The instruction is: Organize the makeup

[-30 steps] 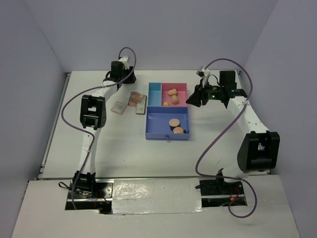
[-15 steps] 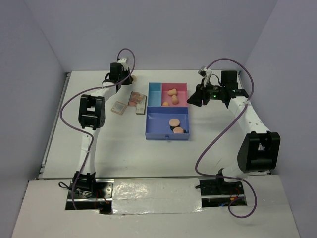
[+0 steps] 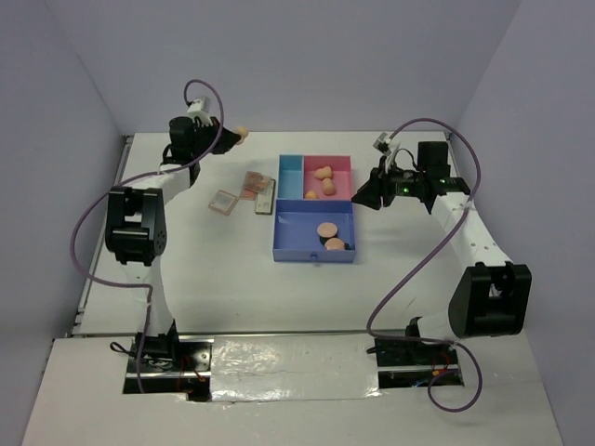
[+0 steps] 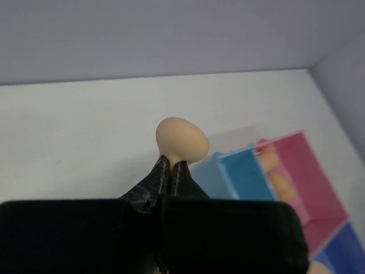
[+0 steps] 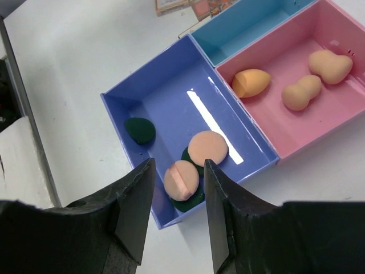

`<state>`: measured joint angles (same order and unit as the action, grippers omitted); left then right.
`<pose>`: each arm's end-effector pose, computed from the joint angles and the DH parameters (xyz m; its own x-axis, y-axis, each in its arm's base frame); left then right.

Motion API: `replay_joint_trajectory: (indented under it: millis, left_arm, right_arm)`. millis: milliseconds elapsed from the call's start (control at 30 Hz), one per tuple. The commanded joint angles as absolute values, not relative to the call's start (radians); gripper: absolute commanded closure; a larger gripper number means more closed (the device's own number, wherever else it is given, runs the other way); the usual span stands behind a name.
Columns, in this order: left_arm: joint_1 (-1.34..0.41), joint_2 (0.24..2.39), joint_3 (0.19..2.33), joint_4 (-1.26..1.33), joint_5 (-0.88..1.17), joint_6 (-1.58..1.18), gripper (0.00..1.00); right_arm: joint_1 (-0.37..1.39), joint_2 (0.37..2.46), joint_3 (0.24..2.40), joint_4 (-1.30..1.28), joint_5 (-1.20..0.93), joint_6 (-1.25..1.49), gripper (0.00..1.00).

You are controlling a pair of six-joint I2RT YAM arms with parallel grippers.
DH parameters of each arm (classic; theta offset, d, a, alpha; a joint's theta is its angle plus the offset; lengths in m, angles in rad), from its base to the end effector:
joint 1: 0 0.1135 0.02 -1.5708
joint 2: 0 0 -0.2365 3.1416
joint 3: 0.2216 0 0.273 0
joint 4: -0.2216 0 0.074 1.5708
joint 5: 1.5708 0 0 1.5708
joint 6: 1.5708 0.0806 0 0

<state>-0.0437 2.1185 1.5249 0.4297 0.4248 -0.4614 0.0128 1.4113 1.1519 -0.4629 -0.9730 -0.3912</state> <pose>0.5410 -0.0569 0.1921 -0.3445 -0.3910 -0.8535 0.3268 0.8023 -0.4995 0.3439 0.0710 0.2578 -0.3719 -0.2194 -0.9020 -0.8320 0.5097 0.2191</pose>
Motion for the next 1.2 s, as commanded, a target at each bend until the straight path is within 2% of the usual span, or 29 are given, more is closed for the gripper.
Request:
replay_joint_trajectory:
  millis: [0,167,333,800,933,1167]
  left_arm:
    - [-0.049,2.001,1.438,0.679,0.604,-0.611,1.0]
    - [-0.08,1.956,1.304,0.868,0.739,-0.797,1.0]
    - [-0.164,1.918,1.232,0.934,0.744,-0.861,1.0]
    - [-0.385,1.982,1.282,0.741,0.611,-0.72,0.98]
    - [-0.428,2.025,1.364,0.58,0.543,-0.637,0.94]
    - [-0.449,2.092,1.455,0.477,0.46,-0.603,0.88]
  right_arm:
    - [-0.021,1.359,1.135,-0.44,-0.991,-0.393,0.53]
    - [-0.038,1.344,1.12,-0.423,-0.986,-0.373,0.53]
    - [-0.066,1.339,1.109,-0.405,-0.986,-0.345,0.55]
    - [-0.081,1.316,1.083,-0.374,-1.002,-0.324,0.56]
    - [-0.081,1.313,1.081,-0.371,-1.003,-0.319,0.55]
    - [-0.081,1.305,1.072,-0.364,-1.002,-0.313,0.55]
